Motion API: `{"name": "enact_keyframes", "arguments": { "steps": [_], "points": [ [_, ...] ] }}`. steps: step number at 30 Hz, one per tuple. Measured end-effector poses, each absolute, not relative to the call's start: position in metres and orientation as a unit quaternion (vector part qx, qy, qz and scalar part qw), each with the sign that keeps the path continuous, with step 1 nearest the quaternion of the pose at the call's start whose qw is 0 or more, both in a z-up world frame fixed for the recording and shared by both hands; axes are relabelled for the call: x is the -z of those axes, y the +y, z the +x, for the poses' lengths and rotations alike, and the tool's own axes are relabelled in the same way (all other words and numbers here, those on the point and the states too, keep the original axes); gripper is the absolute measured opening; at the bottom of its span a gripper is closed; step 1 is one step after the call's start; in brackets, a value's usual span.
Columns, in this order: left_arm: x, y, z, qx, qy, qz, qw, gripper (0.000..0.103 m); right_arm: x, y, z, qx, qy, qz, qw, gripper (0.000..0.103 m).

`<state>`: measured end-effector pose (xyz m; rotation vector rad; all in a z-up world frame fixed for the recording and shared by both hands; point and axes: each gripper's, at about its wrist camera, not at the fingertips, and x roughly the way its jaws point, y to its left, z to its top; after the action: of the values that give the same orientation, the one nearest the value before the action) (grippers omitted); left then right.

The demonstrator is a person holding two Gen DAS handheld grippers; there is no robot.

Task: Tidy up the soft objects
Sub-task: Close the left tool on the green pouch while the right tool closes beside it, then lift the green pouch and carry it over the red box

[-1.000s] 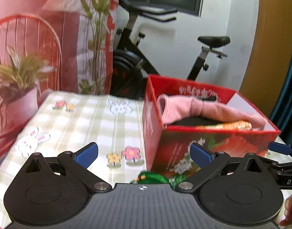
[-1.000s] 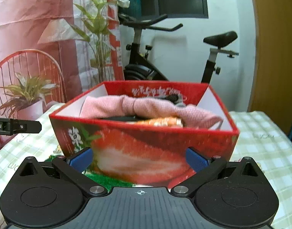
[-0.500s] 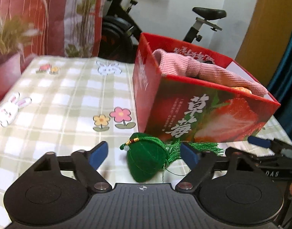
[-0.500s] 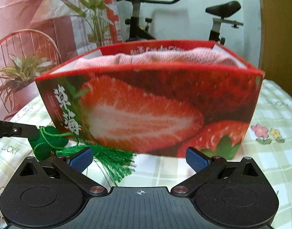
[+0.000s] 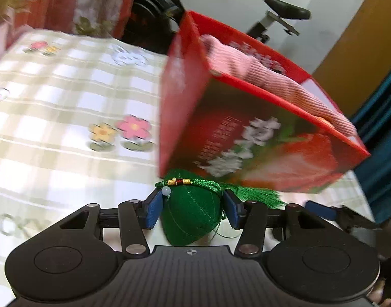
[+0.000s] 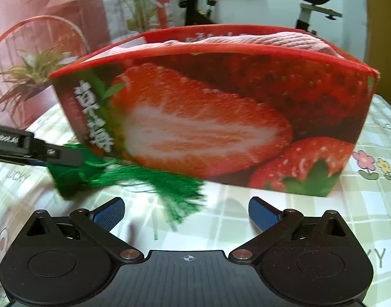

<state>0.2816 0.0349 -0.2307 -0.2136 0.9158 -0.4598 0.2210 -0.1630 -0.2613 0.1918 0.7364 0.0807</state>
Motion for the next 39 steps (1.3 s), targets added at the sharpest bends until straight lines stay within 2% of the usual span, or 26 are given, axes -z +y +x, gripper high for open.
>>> {"name": "enact_keyframes", "arguments": {
  "steps": [4,8,10,12,17,20,39],
  "points": [
    [0.233,0.011,0.278,0.244,0.445,-0.099,0.856,0.054,0.258,-0.151,0.216,-0.078,0.359,0.077,0.927,0.102],
    [0.237,-0.012,0.275,0.265,0.455,-0.096,0.845,0.054,0.254,-0.138,0.209,-0.115,0.358,0.059,0.925,0.097],
    [0.238,-0.022,0.271,0.275,0.459,-0.090,0.840,0.053,0.253,-0.135,0.208,-0.126,0.360,0.060,0.923,0.093],
    [0.237,-0.029,0.267,0.284,0.462,-0.087,0.836,0.053,0.254,-0.135,0.209,-0.132,0.364,0.064,0.920,0.083],
    [0.239,-0.038,0.252,0.289,0.466,-0.078,0.833,0.053,0.253,-0.139,0.205,-0.136,0.372,0.080,0.915,0.065],
    [0.235,-0.036,0.245,0.289,0.461,-0.083,0.835,0.053,0.249,-0.144,0.201,-0.147,0.370,0.096,0.912,0.058],
    [0.122,-0.031,0.230,0.285,0.329,-0.072,0.897,0.053,0.144,-0.149,0.204,-0.173,0.242,0.053,0.953,0.057]
  ]
}}
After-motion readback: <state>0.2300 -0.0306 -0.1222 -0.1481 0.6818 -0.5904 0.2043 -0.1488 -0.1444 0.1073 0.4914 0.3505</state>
